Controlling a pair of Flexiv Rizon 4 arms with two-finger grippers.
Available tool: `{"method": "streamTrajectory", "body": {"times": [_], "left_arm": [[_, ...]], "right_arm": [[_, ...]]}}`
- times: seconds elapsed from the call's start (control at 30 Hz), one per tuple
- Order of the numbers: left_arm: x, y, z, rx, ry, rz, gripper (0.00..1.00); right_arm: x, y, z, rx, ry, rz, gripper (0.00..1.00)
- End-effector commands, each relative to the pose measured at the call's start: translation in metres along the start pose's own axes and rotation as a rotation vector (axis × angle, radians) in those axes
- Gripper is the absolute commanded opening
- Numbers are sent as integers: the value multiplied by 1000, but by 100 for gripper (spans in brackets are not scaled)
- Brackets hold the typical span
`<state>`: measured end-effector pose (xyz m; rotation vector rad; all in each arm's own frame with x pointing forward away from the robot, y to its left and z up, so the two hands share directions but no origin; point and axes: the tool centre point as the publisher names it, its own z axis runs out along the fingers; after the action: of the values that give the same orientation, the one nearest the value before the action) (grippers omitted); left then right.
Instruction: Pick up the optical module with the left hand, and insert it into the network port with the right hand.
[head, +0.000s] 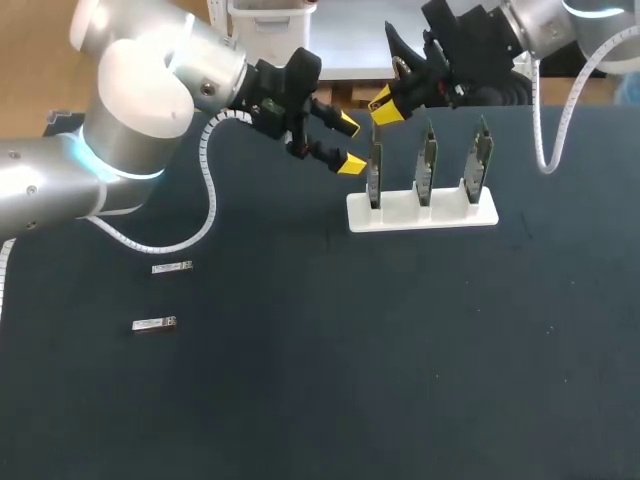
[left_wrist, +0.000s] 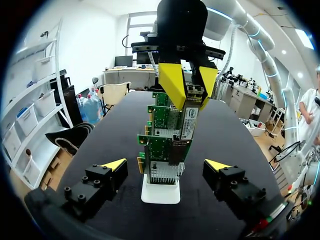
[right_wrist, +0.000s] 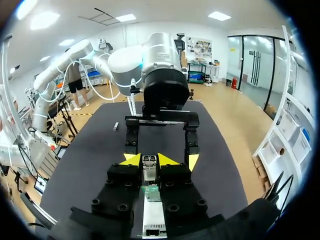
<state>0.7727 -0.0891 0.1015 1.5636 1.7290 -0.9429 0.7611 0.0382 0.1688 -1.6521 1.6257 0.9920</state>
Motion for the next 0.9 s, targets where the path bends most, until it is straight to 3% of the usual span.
{"method": "streamTrajectory", "body": {"times": [0.03,0.9], "left_arm": [[-1,0,0,-1,4,-1,100],[-1,0,0,-1,4,-1,100]], "right_arm": [[-3,-1,-4,0,-5,2,0],[5,-6,2,-6,37,26,0]]}}
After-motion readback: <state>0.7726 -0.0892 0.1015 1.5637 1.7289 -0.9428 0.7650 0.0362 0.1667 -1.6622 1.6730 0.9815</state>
